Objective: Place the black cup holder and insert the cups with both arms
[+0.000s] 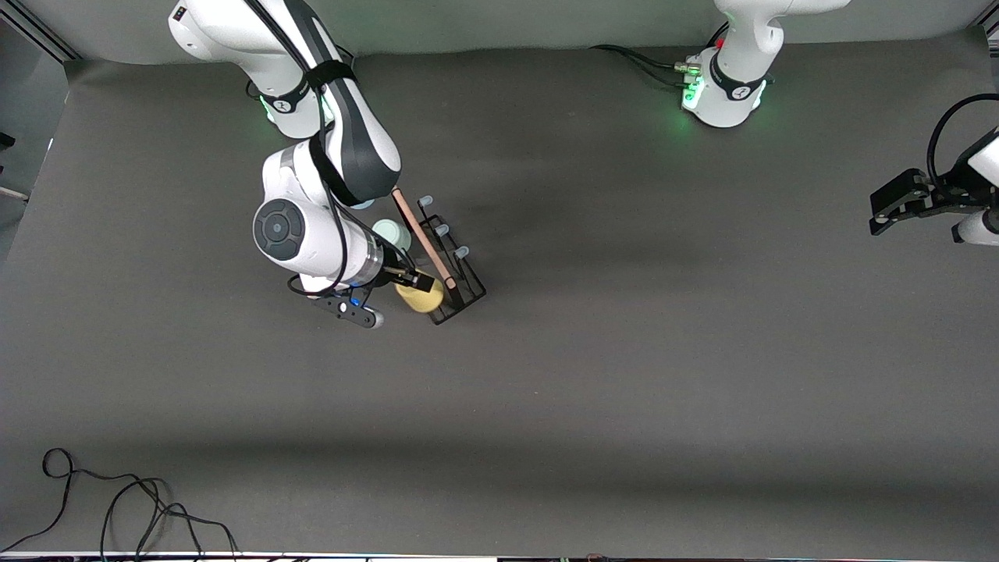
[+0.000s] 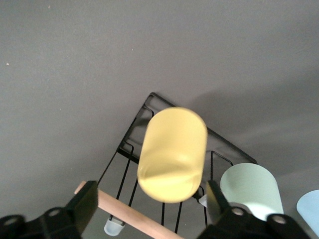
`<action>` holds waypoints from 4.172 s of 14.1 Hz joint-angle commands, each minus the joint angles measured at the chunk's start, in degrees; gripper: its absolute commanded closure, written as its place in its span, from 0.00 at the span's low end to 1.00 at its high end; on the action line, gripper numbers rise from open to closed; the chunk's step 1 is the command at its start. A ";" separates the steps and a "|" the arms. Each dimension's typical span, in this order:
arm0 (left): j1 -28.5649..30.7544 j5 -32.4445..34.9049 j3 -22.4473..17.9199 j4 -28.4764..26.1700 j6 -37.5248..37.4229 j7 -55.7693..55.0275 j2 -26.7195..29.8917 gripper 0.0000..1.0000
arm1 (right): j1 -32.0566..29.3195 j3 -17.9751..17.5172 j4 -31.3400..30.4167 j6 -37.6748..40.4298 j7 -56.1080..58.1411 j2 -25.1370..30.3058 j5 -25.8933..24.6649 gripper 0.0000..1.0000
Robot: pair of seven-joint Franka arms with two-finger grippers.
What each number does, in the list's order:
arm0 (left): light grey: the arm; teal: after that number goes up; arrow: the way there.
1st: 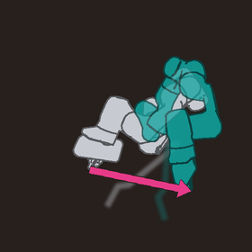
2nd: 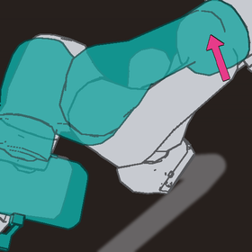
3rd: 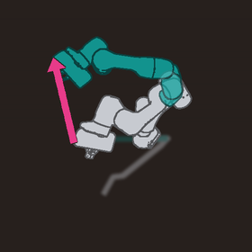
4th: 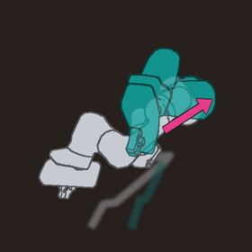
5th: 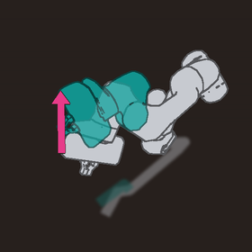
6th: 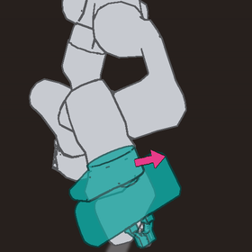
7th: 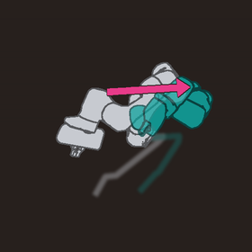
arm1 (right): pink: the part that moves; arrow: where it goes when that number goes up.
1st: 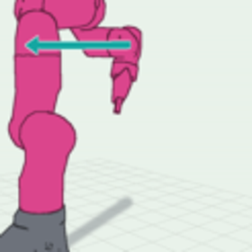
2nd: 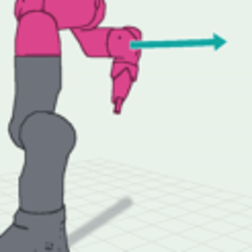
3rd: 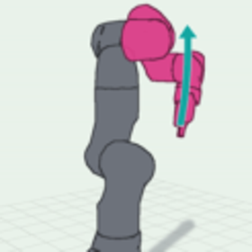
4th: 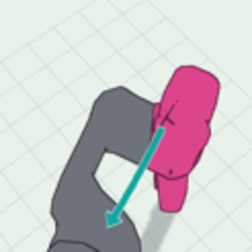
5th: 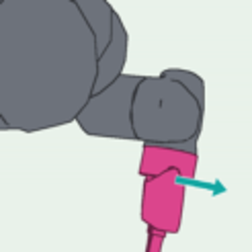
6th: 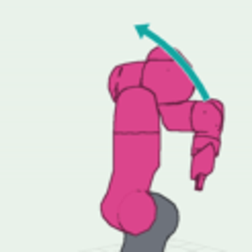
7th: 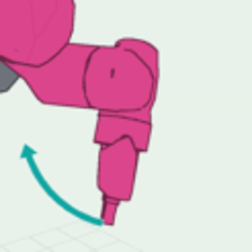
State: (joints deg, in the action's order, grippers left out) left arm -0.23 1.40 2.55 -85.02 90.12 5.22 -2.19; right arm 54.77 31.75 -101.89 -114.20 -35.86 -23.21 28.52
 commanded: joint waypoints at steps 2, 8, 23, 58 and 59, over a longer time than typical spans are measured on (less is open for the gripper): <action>0.32 0.01 -0.09 0.47 -0.39 -0.12 0.25 0.00 | -0.28 4.62 6.41 12.11 0.17 4.75 -9.69 0.00; 0.24 0.80 -0.18 0.38 0.58 -0.30 -0.36 0.00 | -0.10 17.53 22.85 36.22 9.49 6.16 -10.24 0.00; 0.23 0.10 -0.09 0.21 -0.83 -0.30 -0.19 0.00 | -10.86 15.24 25.07 39.50 30.67 8.88 -19.99 0.00; -0.20 1.94 0.35 -0.50 0.14 0.06 0.78 0.00 | -45.19 -23.32 5.91 23.06 35.77 24.88 -29.68 0.00; -0.20 1.94 0.35 -0.50 0.31 0.06 0.78 0.00 | -45.28 -23.14 5.91 22.97 35.68 24.97 -27.84 0.00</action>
State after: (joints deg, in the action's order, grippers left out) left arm 0.01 2.25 2.98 -84.96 89.96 5.25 -2.21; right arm 10.23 8.63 -95.03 -90.08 -0.79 0.86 -1.89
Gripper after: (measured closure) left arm 0.000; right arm 0.000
